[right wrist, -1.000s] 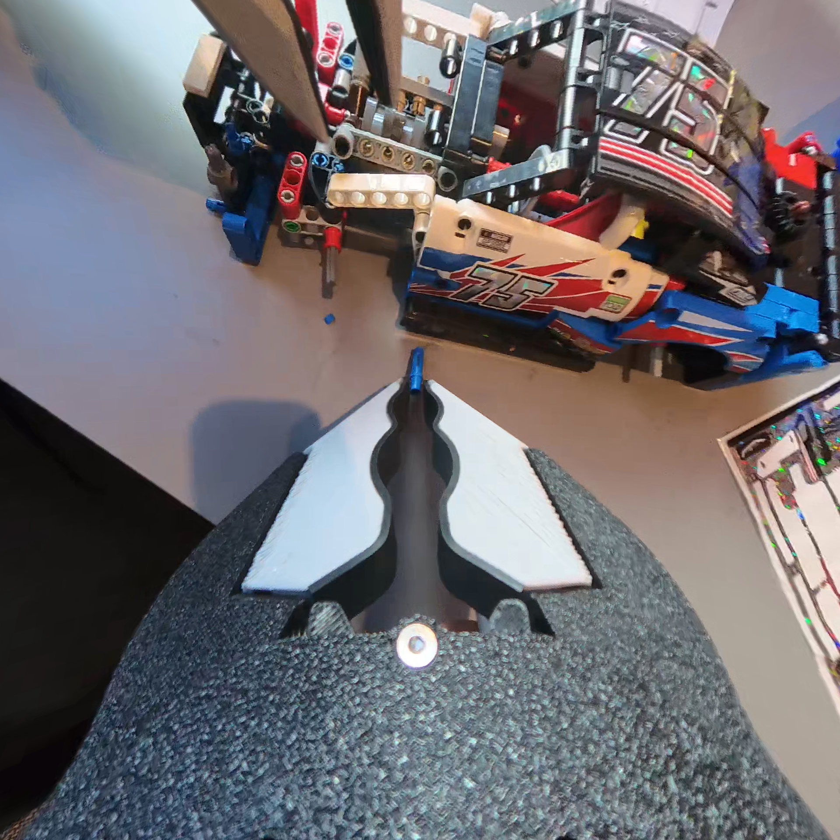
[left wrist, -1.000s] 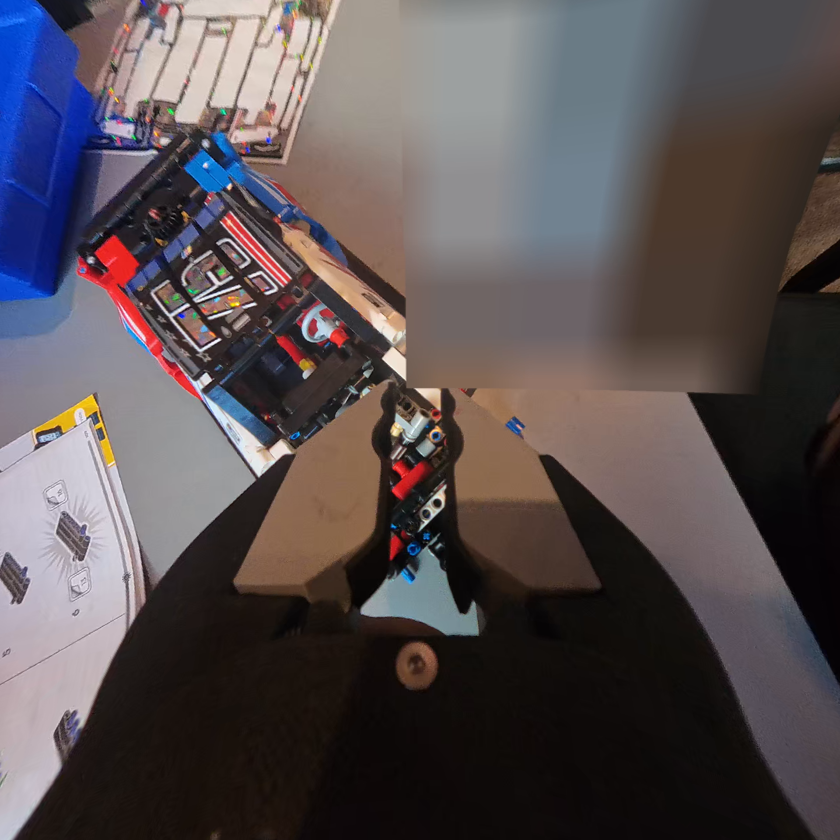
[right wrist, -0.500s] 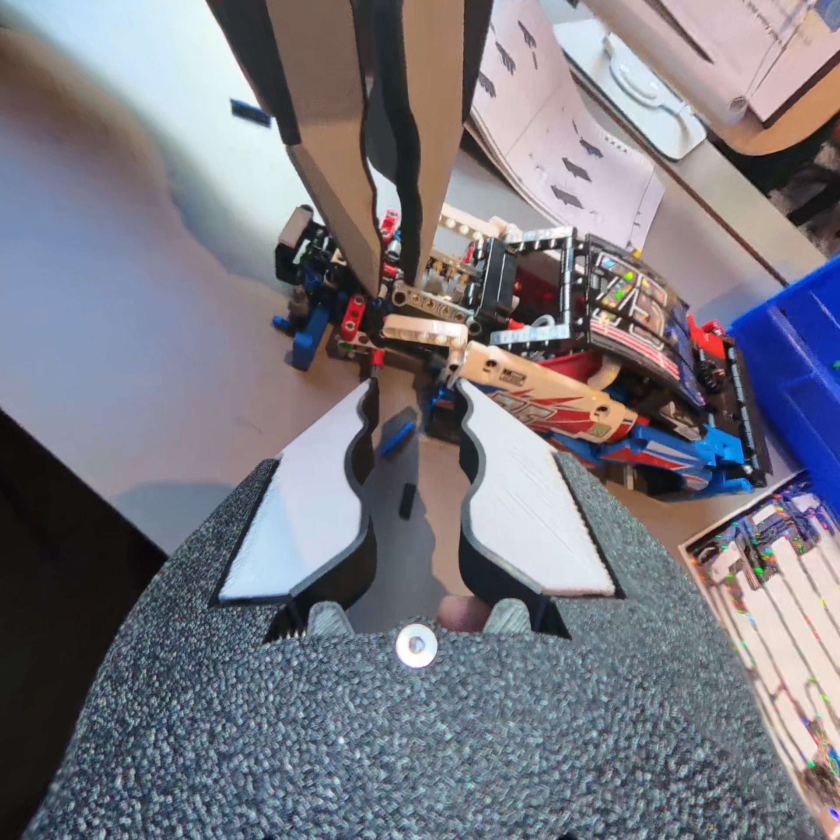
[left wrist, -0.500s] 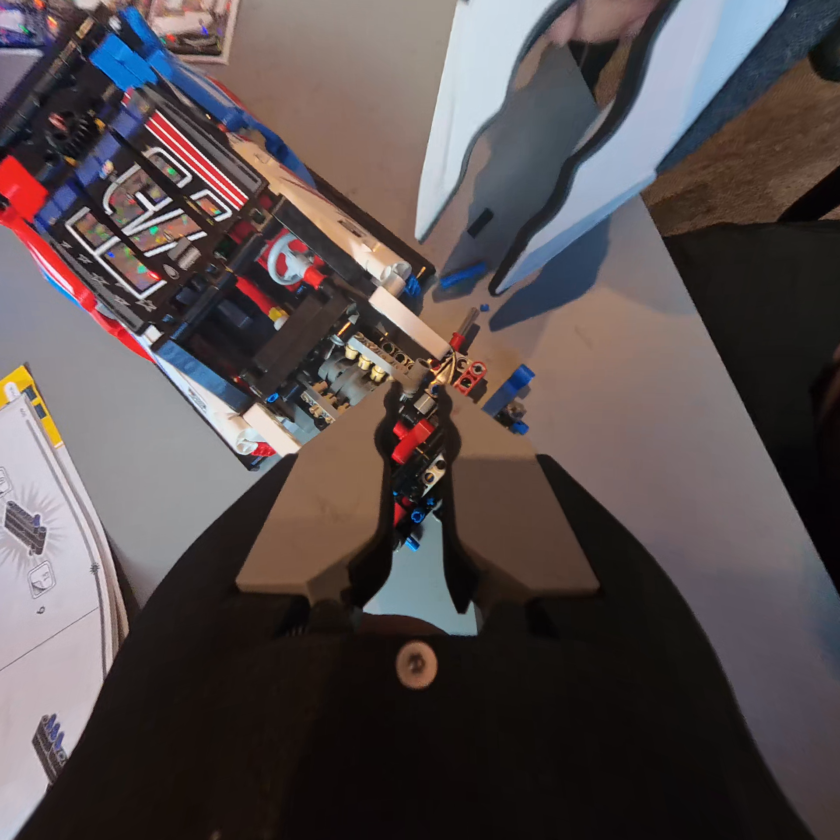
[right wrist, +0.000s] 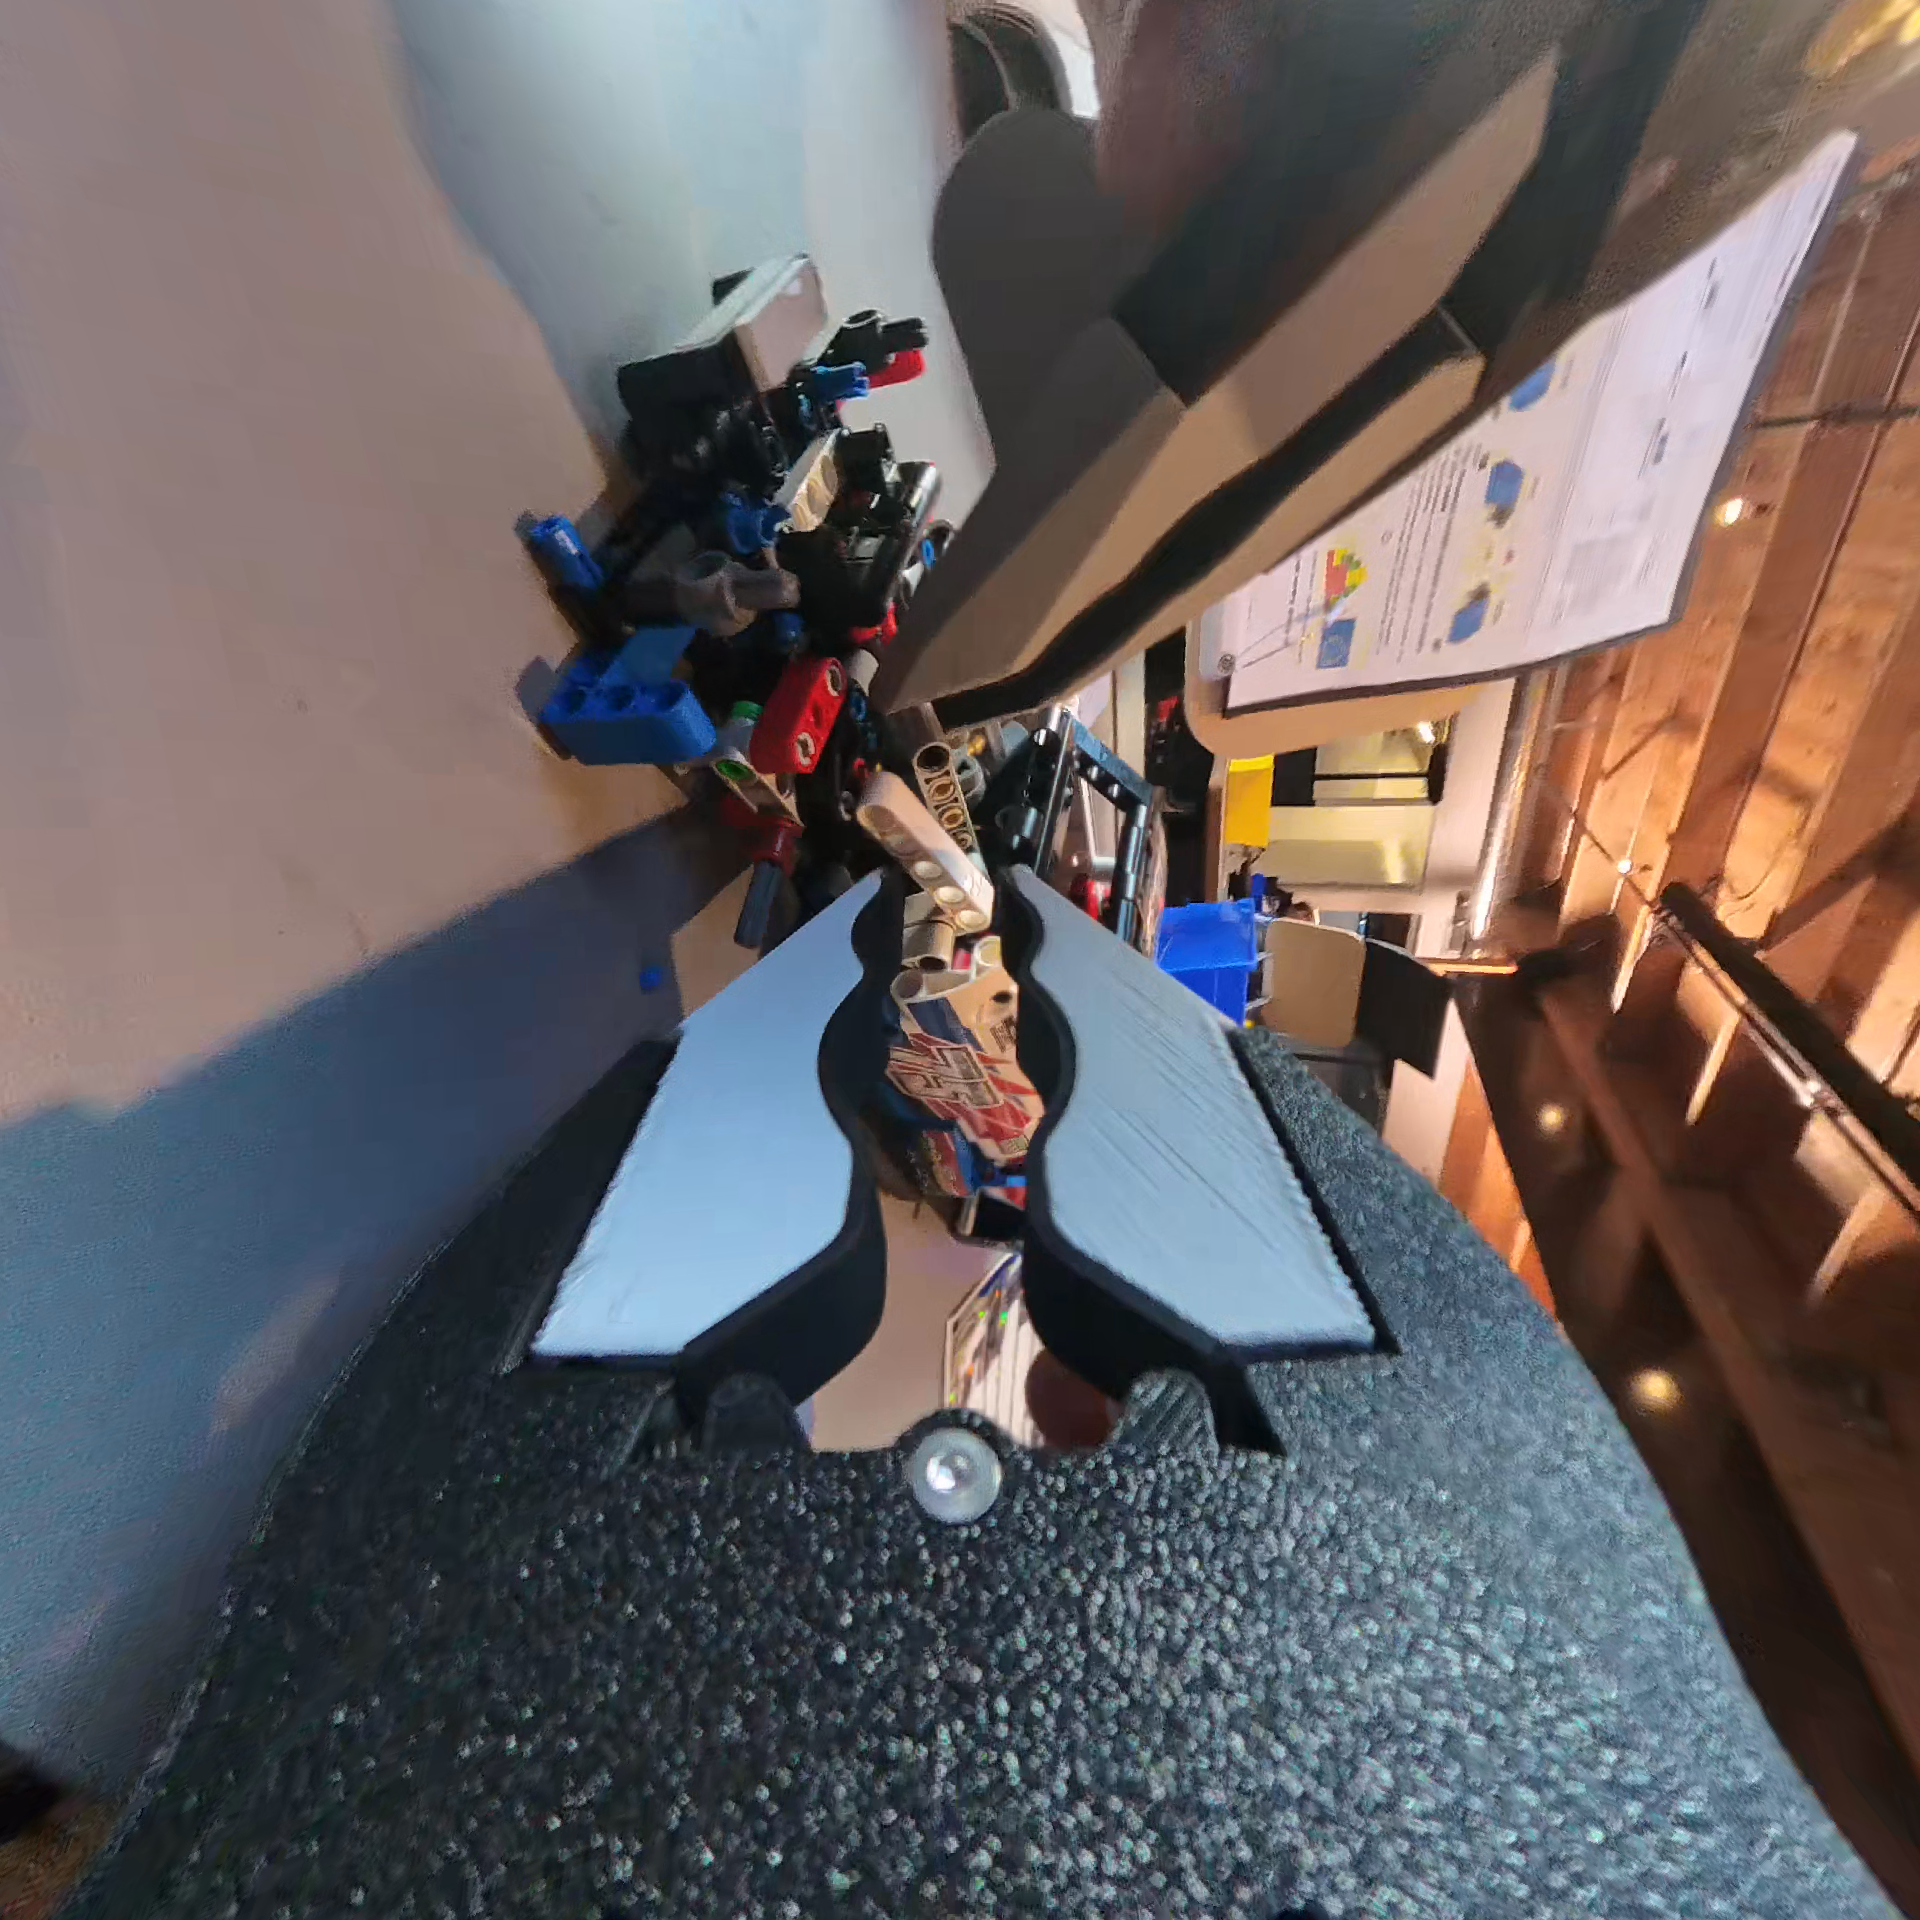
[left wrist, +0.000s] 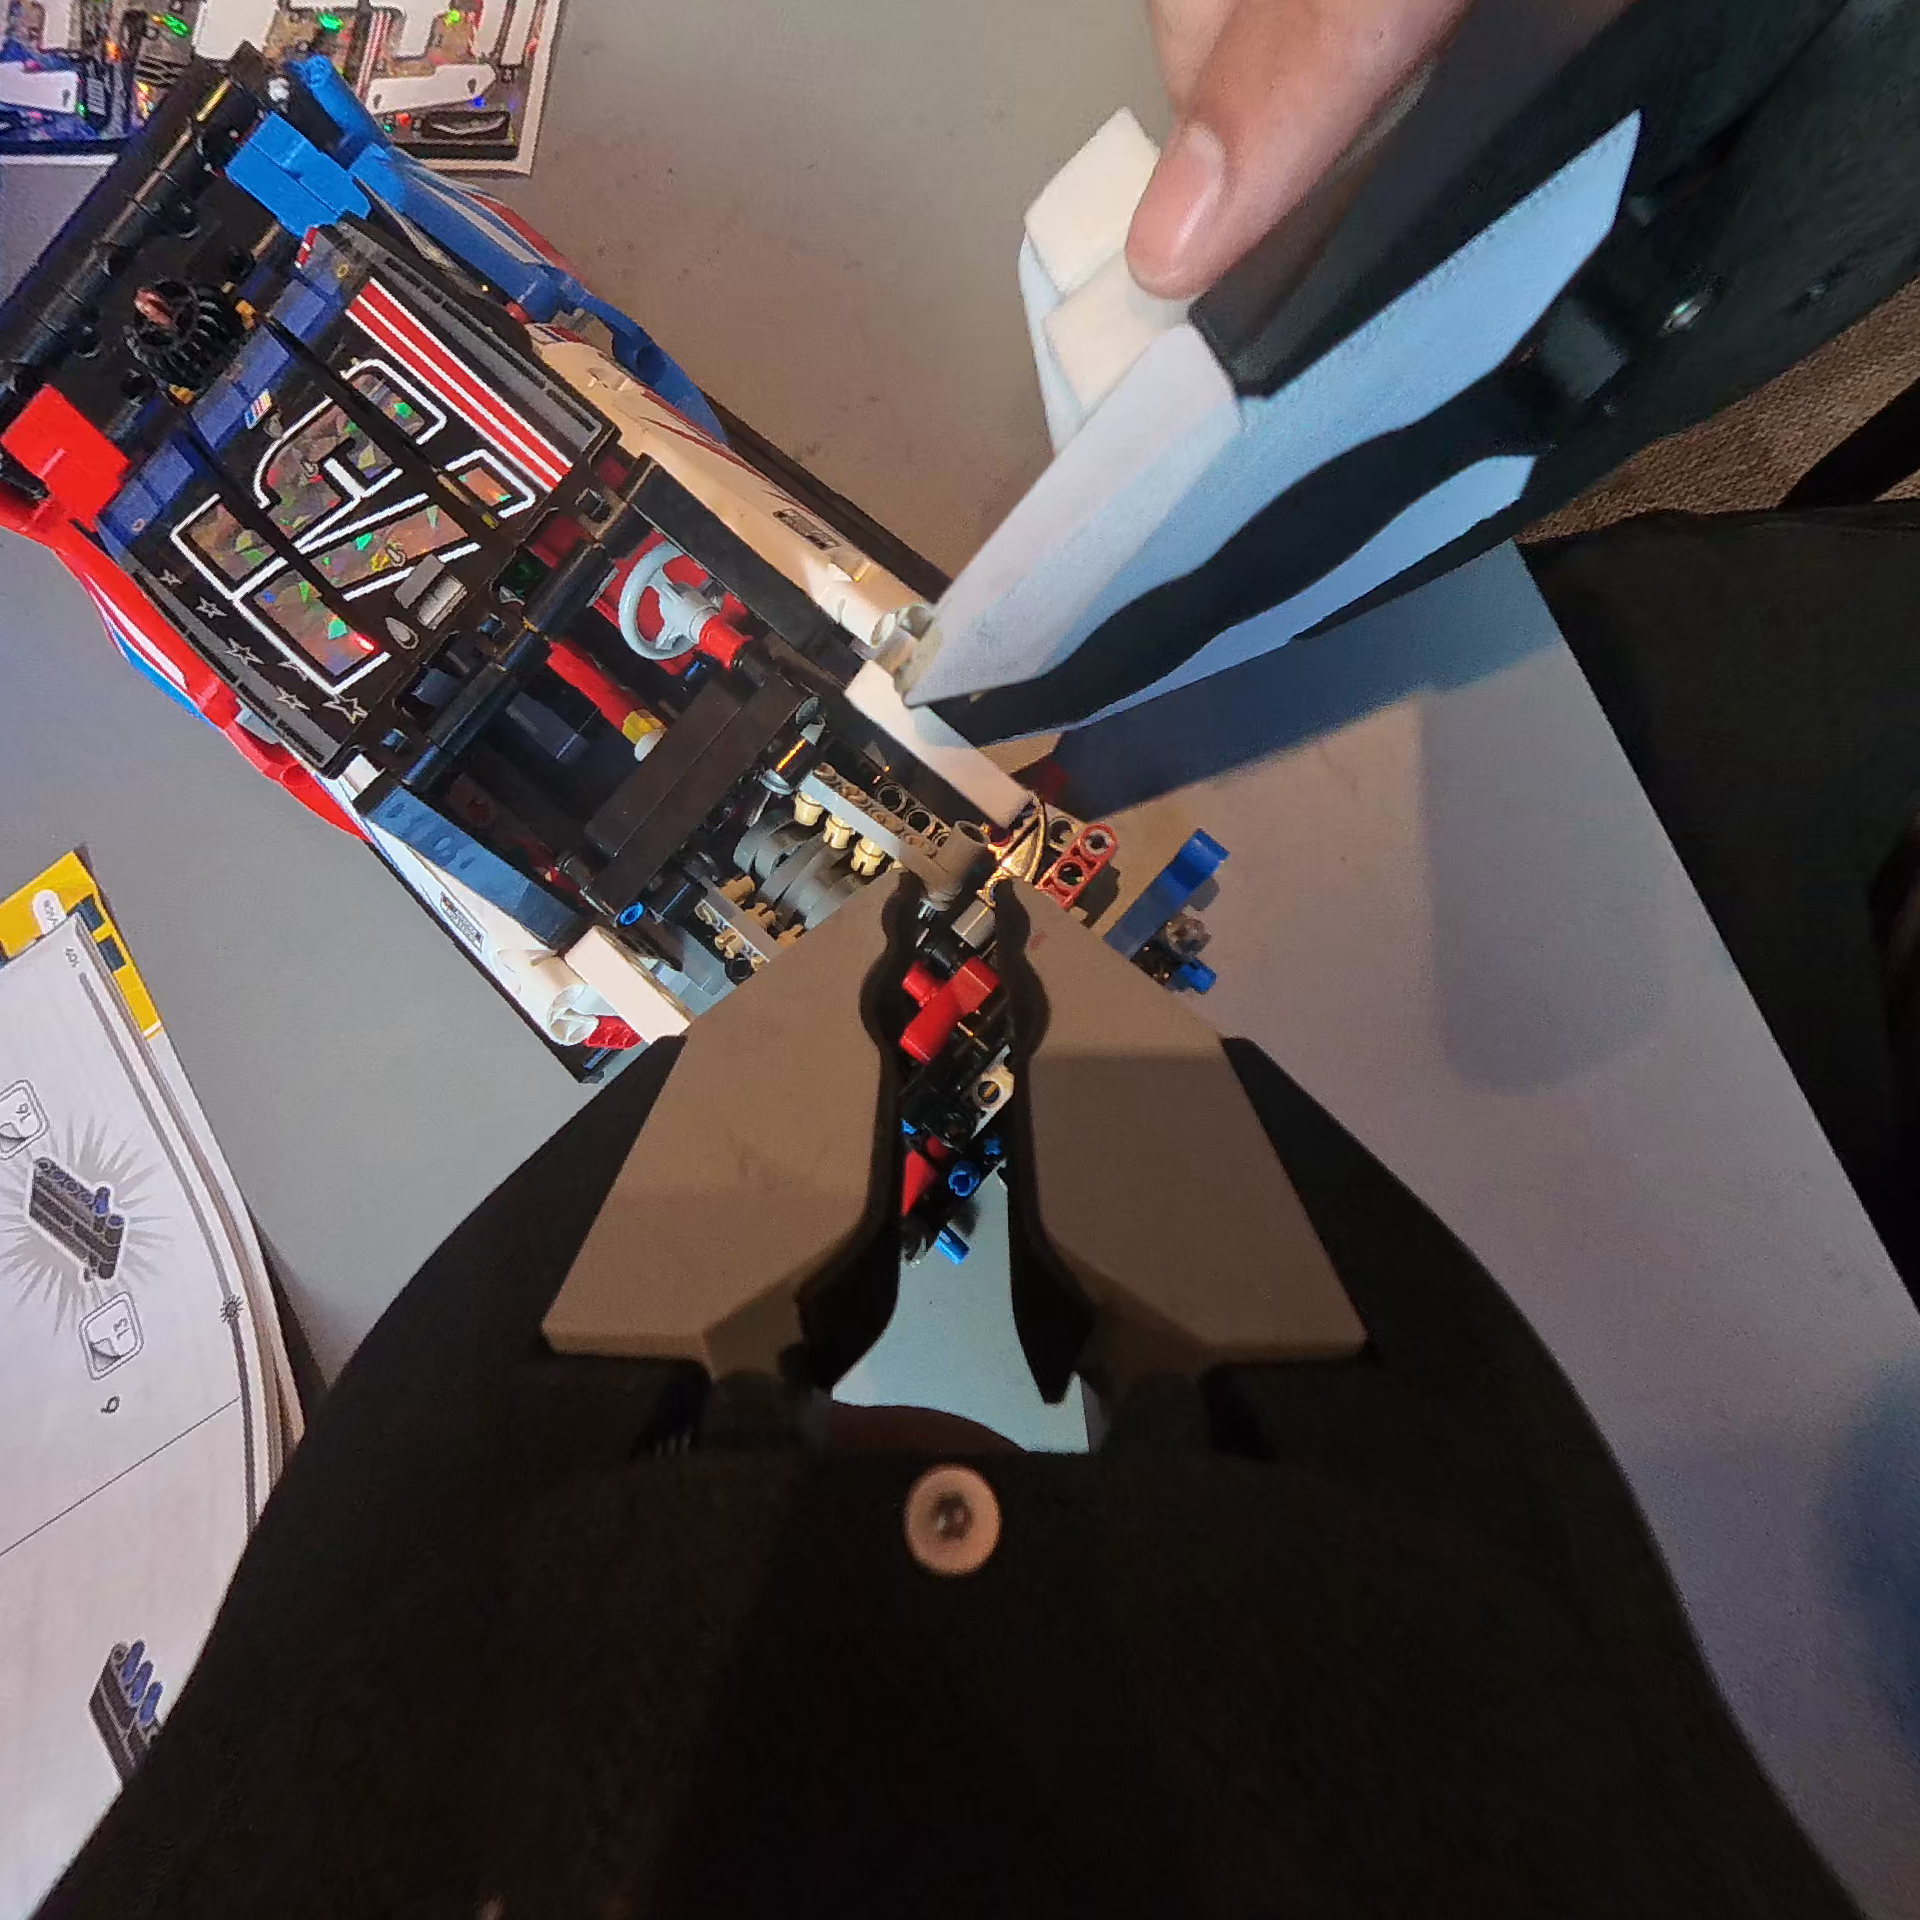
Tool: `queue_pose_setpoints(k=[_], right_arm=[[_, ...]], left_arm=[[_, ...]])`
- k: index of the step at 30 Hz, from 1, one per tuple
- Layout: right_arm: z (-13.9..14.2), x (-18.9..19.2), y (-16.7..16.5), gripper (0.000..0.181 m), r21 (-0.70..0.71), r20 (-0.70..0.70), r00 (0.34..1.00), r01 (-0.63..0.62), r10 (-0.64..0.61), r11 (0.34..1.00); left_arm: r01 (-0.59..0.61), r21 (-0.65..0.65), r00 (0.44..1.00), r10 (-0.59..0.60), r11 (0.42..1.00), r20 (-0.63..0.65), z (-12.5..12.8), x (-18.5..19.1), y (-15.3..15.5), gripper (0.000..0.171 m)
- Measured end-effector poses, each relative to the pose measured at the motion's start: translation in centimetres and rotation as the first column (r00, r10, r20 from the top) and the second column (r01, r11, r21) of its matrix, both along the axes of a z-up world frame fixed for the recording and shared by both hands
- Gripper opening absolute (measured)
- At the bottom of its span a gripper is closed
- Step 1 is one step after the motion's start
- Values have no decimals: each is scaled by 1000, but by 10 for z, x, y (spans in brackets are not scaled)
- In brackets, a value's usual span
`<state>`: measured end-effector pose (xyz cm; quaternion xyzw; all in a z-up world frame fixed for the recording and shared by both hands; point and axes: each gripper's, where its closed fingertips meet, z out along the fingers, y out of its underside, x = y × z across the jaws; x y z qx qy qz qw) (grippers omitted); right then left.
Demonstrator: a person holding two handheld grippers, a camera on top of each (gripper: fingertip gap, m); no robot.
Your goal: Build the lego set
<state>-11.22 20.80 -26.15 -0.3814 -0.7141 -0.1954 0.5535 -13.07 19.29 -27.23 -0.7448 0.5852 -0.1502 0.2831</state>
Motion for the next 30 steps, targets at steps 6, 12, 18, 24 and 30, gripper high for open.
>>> queue_pose_setpoints(k=[6, 12, 18, 24, 30], right_arm=[[-5, -6, 6, 15, 60, 25, 1000, -15, 13, 998], [0, -2, 9, 16, -295, -237, 966, 29, -103, 955], [-2, -3, 8, 18, -361, -296, 944, 28, -143, 932], [-1, 1, 3, 17, -221, -218, 974, 17, -67, 975], [-2, 3, 4, 15, -128, -144, 989, 7, -26, 992]], left_arm=[[-11, -11, 1000, 11, 1000, 13, 0, 0, 1, 10], [-4, -21, 1000, 4, 1000, 26, 0, 1, 1, 5], [-4, -23, 1000, 5, 1000, 26, 0, 1, 0, 5], [1, -28, 999, 0, 1000, 35, 0, 4, -1, 6], [3, -24, 1000, -3, 1000, 20, -1, 2, -2, 6]])
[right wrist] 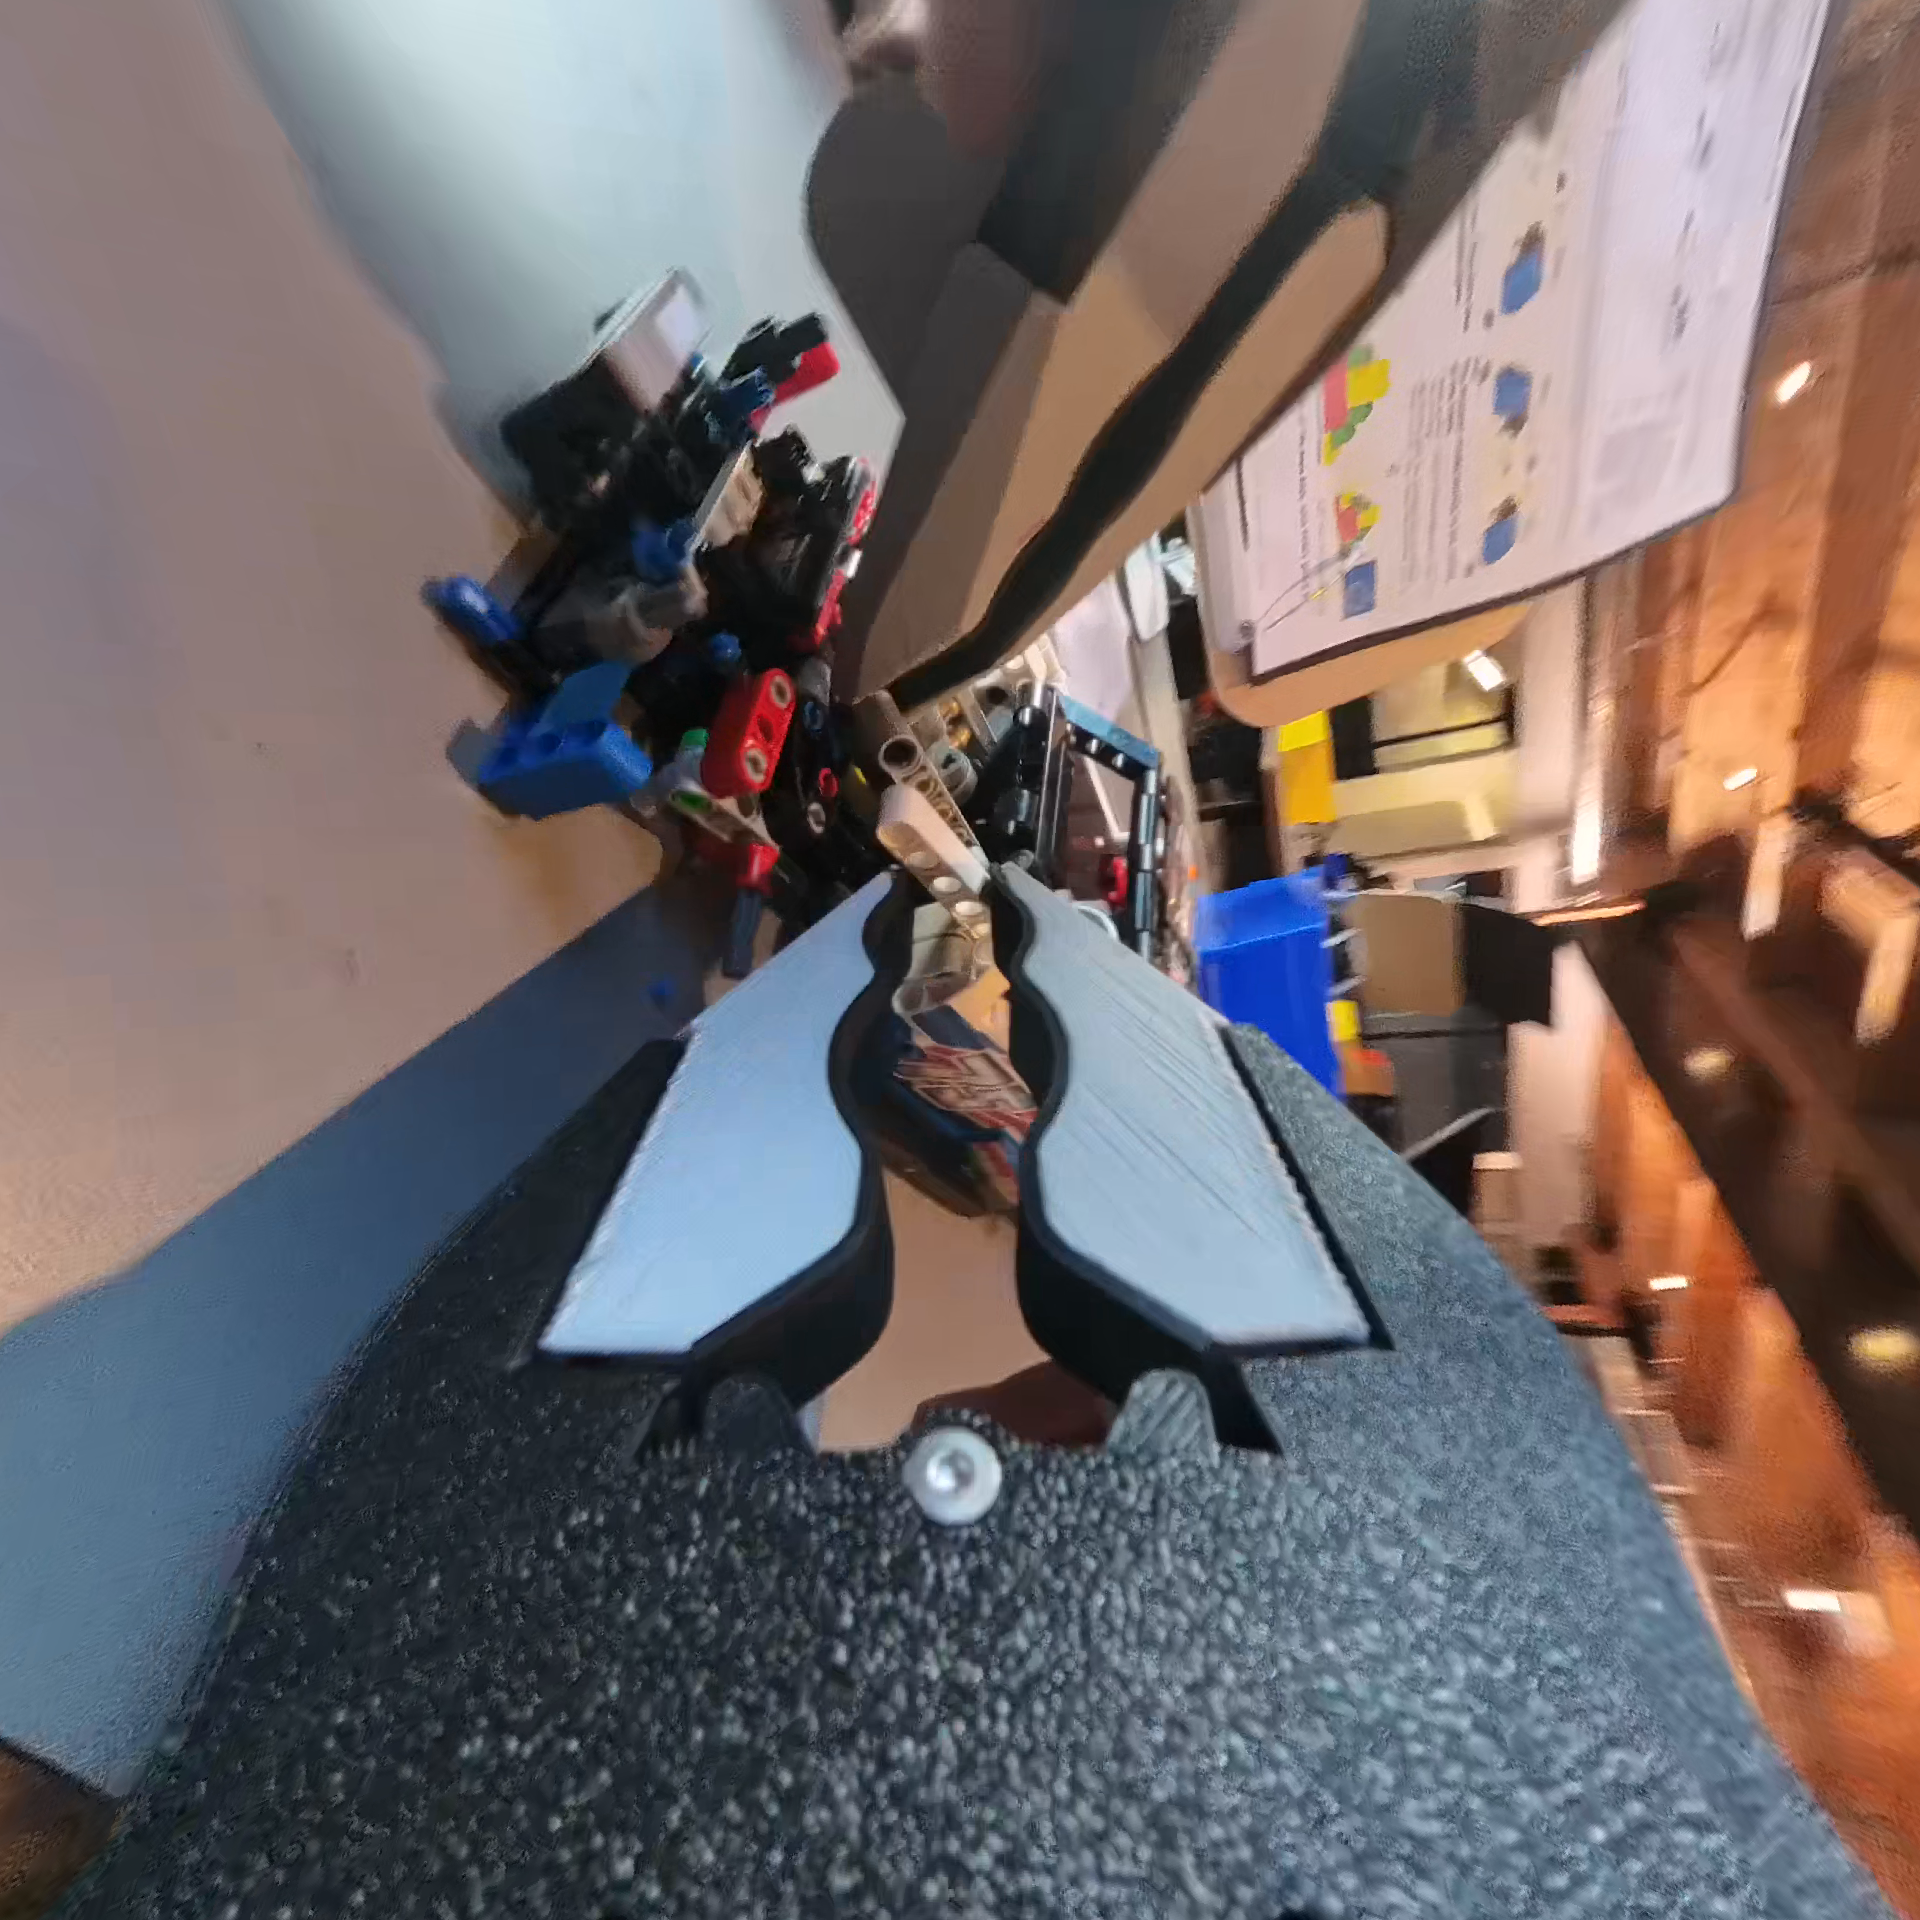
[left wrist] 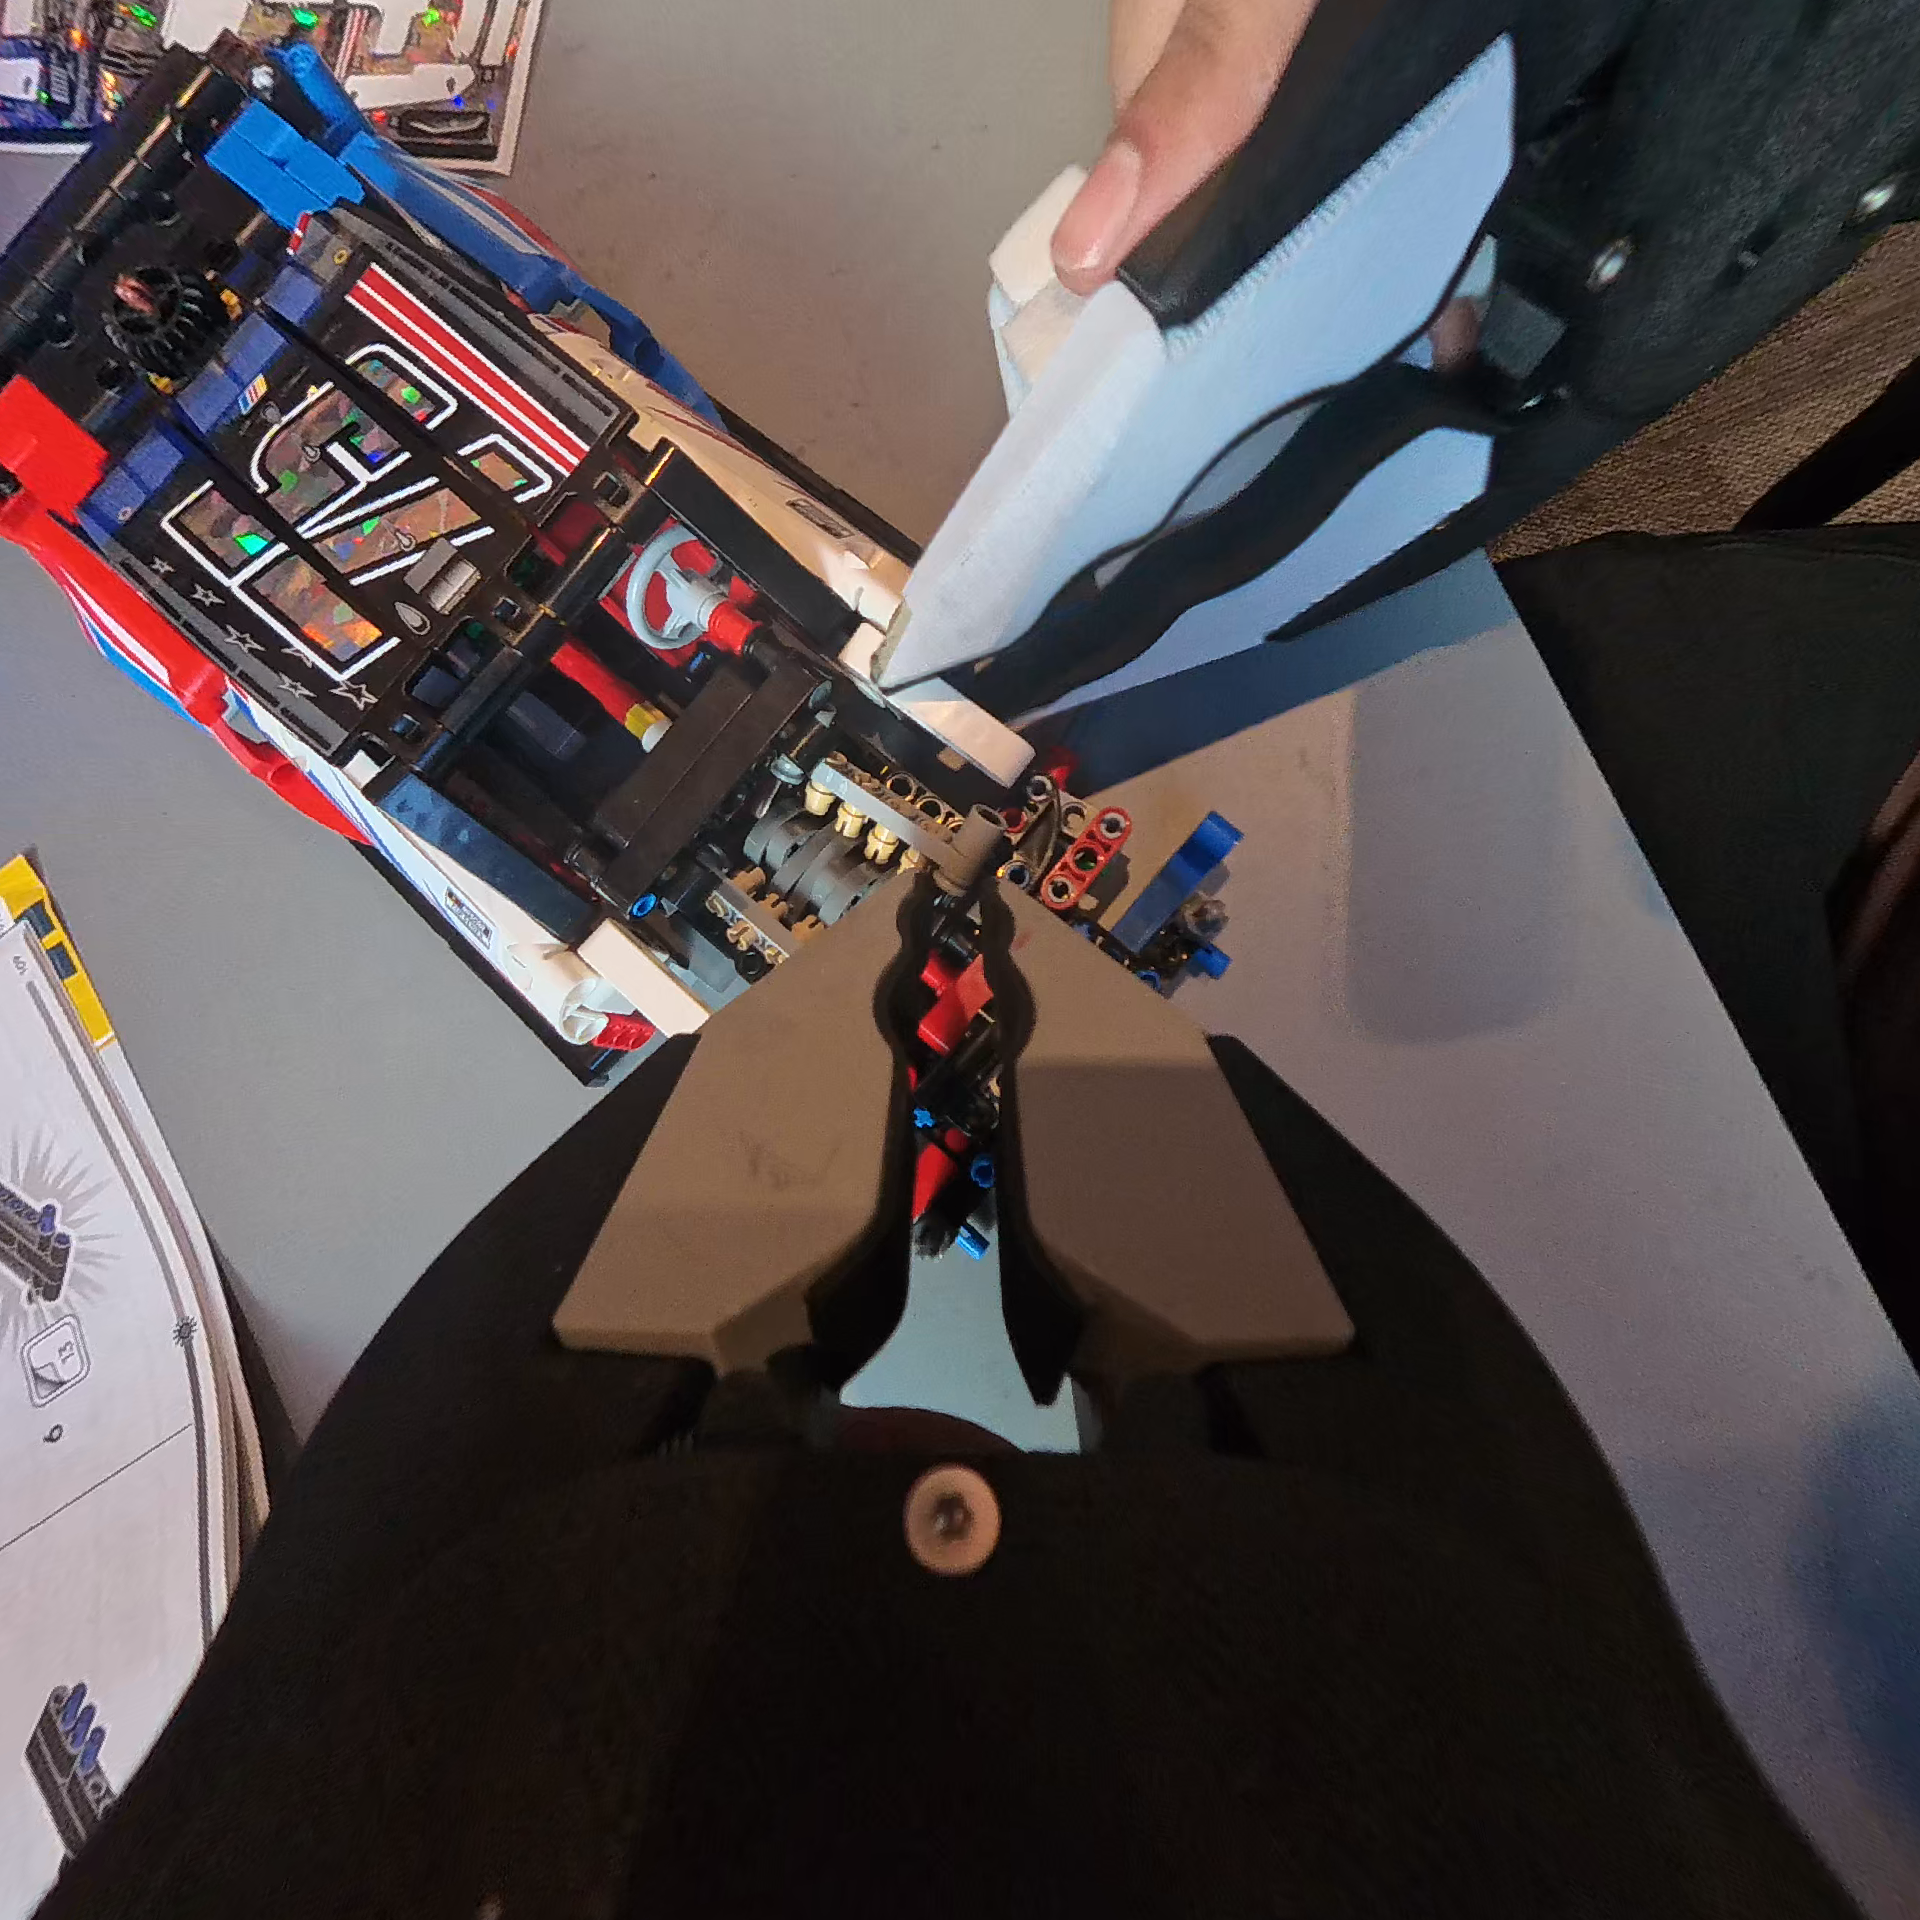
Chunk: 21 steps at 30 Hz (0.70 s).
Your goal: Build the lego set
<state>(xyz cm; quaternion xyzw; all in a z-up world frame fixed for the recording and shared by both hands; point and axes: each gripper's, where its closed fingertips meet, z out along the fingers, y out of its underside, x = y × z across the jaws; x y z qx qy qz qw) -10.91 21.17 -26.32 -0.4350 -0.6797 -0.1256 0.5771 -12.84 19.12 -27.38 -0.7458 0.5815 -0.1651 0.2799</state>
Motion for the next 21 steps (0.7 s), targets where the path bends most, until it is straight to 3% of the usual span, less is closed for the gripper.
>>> queue_pose_setpoints(k=[3, 5, 10, 14, 17, 19, 21], right_arm=[[2, 1, 2, 11, 202, 125, 992, -31, 6, 979], [2, 1, 2, 10, 263, 158, 988, -41, -1, 964], [4, 4, -1, 10, 189, 128, 992, -30, 6, 982], [16, 10, -14, 4, 11, -20, 999, -33, 33, 999], [23, 12, -16, 5, -253, -196, 980, -20, -30, 967], [25, 13, -14, 9, -476, -302, 945, -38, -123, 878], [24, 11, -15, 16, -670, -360, 908, -90, -216, 737]], left_arm=[[3, 2, 1000, -3, 1000, 1, 0, 1, 0, 7], [3, 0, 1000, -3, 1000, 3, 0, 1, -1, 7], [4, -9, 1000, -4, 1000, 5, 0, 1, -2, 9], [9, -26, 1000, -9, 1000, 8, 0, 2, -4, 13], [14, -45, 999, -12, 999, 36, 4, 4, -6, 14], [11, -58, 998, -8, 998, 65, 10, 5, -6, 14], [1, -51, 997, 3, 999, 75, 13, 4, -4, 14]])
